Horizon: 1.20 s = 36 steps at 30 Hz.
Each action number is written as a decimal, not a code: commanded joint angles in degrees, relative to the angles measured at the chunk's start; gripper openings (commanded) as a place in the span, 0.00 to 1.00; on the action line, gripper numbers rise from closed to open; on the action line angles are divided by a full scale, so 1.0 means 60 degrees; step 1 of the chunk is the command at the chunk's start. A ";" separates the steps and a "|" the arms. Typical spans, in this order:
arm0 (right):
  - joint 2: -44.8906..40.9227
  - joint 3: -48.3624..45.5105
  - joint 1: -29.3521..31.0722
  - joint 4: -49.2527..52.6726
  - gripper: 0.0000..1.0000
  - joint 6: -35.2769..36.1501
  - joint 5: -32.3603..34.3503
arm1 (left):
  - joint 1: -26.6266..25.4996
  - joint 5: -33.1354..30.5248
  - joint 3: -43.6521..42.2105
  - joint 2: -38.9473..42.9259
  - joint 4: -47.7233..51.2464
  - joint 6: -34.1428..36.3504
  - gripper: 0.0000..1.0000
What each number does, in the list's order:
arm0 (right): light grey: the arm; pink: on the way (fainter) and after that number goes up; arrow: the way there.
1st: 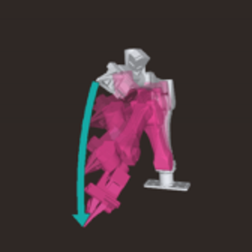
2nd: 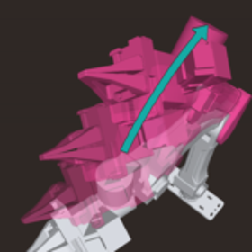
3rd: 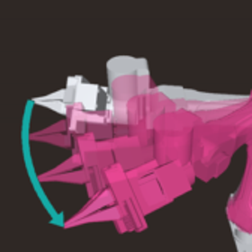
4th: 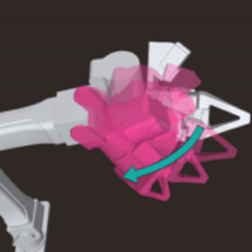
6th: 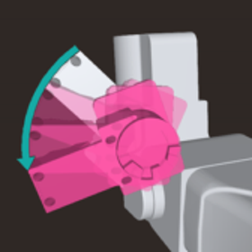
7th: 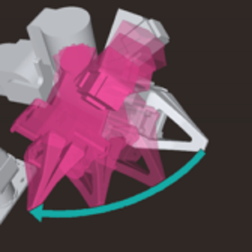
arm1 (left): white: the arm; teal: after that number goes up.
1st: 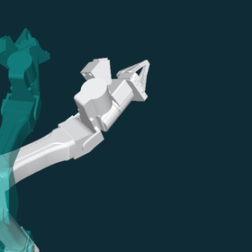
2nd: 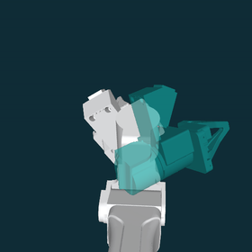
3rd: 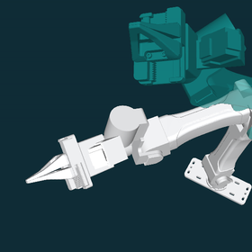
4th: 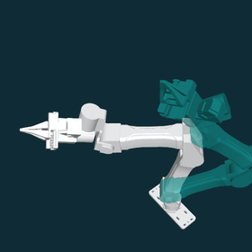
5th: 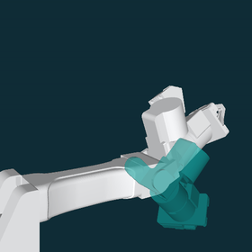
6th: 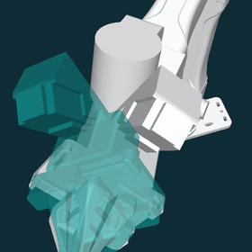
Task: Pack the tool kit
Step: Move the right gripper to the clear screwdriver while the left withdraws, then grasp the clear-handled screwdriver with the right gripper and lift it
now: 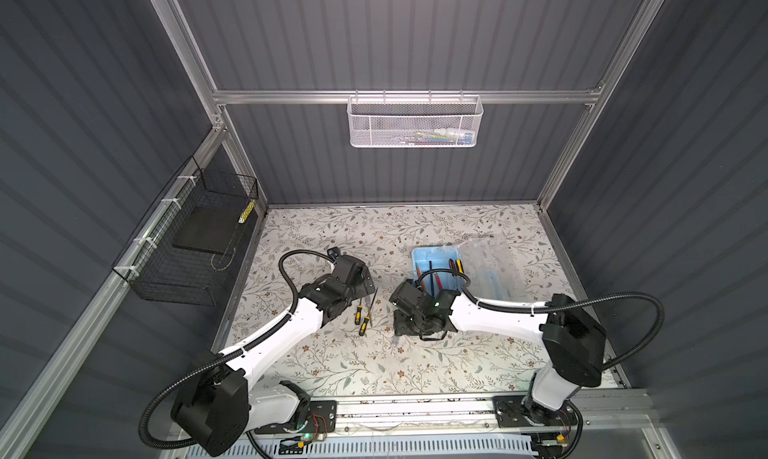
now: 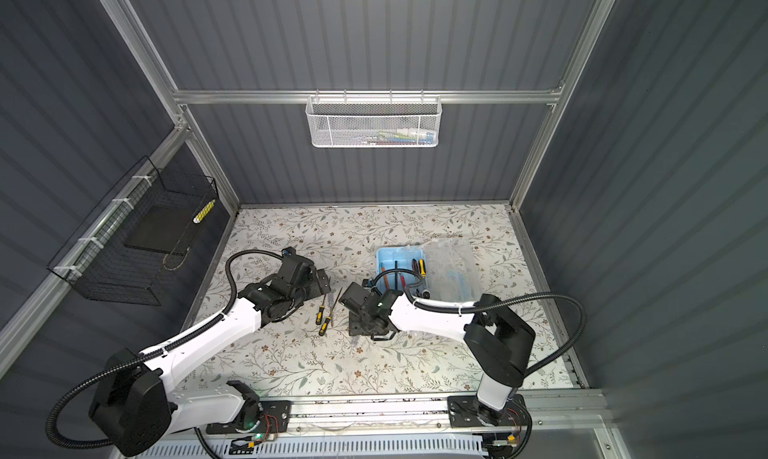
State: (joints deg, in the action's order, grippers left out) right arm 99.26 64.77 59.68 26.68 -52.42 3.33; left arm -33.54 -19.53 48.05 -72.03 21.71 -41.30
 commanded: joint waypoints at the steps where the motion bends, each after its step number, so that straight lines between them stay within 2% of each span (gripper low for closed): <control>1: 0.0561 0.0586 0.0032 0.0303 0.59 0.0375 -0.0333 | 0.0110 -0.0075 -0.0199 0.0198 0.0189 0.0281 1.00; 7: 0.1663 0.1259 -0.0004 0.0933 0.51 0.0780 -0.0696 | 0.0140 -0.0072 -0.0186 0.0183 0.0254 0.0418 1.00; 17: 0.2229 0.1258 -0.0070 0.0938 0.46 0.0997 -0.1085 | 0.0155 -0.0100 -0.0166 0.0093 0.0153 0.0472 1.00; 20: 0.2414 0.1417 -0.0173 0.0956 0.36 0.1210 -0.1135 | 0.0155 -0.0138 -0.0120 0.0052 0.0185 0.0490 1.00; 23: 0.2290 0.1235 -0.0412 0.0748 0.24 0.1371 -0.1186 | 0.0158 -0.0190 -0.0093 0.0044 0.0215 0.0521 1.00; 28: 0.1890 0.1152 -0.0754 0.0695 0.18 0.1987 -0.0789 | 0.0170 -0.0215 -0.0087 -0.0028 0.0204 0.0511 1.00; 32: 0.1547 0.1300 -0.0777 0.0480 0.08 0.2488 -0.0789 | 0.0170 -0.0159 -0.0040 -0.0195 0.0217 0.0528 1.00; 36: 0.0879 0.1460 -0.0778 0.0284 0.07 0.2836 -0.0826 | 0.0170 -0.0071 0.0077 -0.0395 0.0218 0.0637 1.00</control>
State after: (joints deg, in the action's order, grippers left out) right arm 108.84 72.60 55.13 28.77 -38.48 -2.59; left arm -32.91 -19.75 47.18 -73.38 21.87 -39.09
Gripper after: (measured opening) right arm 0.173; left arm 0.997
